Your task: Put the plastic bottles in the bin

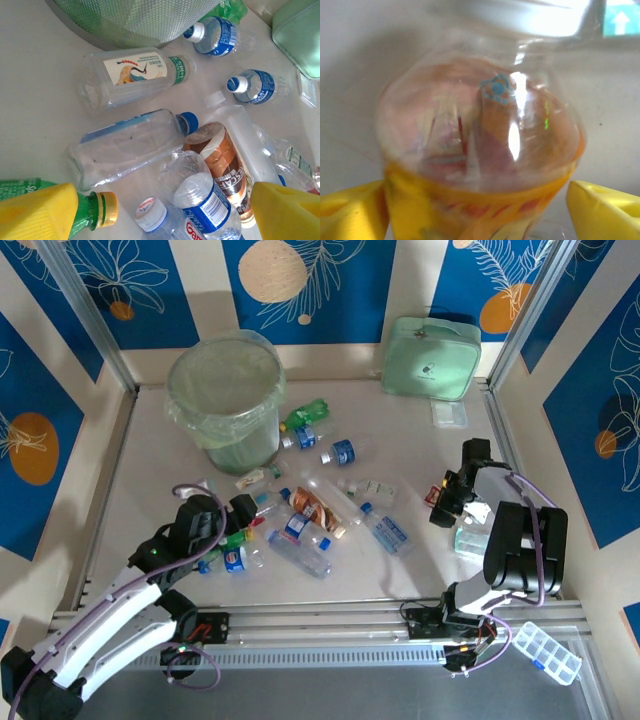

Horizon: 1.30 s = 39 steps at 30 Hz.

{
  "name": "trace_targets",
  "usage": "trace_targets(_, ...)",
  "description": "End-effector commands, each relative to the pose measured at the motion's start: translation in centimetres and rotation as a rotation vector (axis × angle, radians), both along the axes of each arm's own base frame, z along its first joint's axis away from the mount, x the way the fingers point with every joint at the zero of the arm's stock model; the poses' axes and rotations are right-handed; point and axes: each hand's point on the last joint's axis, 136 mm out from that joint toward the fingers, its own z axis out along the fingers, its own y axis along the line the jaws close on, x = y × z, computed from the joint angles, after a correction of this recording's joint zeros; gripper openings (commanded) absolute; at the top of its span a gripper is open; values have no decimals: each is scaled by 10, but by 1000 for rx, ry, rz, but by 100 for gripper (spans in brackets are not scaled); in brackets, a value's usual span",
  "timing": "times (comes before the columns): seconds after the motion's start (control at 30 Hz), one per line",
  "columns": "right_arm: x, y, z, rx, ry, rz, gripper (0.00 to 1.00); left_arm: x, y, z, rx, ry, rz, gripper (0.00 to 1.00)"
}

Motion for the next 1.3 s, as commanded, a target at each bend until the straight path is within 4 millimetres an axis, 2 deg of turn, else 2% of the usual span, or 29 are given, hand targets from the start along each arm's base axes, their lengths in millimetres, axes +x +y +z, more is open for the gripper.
trace_targets(0.0, 11, -4, 1, 10, -10, 5, 85, -3, 17, 2, 44, -26, 62, 89)
trace_targets(0.2, 20, -18, -5, -33, 12, 44, 72, -6, 39, 15, 71, -98, 136, 89)
trace_targets(0.43, 30, -26, -12, -66, -15, 119, 41, -10, 54, 28, 85, -167, 182, 89)
trace_targets(0.6, 35, -30, 0, -113, -56, 189, 39, -8, 53, 29, 97, -172, 173, 88)
trace_targets(0.67, 39, -29, 10, -132, -97, 230, 38, -7, 49, 31, 97, -179, 154, 89)
trace_targets(0.77, 54, -20, 36, -188, -202, 358, 37, -5, 43, 33, 96, -197, 119, 89)
trace_targets(0.8, 57, -15, 47, -216, -236, 407, 36, -5, 41, 33, 98, -204, 107, 89)
trace_targets(0.83, 62, -9, 58, -250, -286, 459, 29, -4, 40, 34, 102, -209, 99, 89)
trace_targets(0.9, 64, 2, 77, -316, -349, 534, 27, -4, 39, 34, 109, -218, 84, 89)
trace_targets(1.03, 63, 41, 119, -445, -501, 718, 28, -4, 34, 36, 111, -241, 51, 88)
trace_targets(1.17, 52, 93, 151, -547, -636, 928, 29, -4, 27, 38, 105, -268, 5, 88)
trace_targets(1.27, 41, 135, 161, -596, -755, 1099, 29, -4, 23, 38, 95, -285, -17, 87)
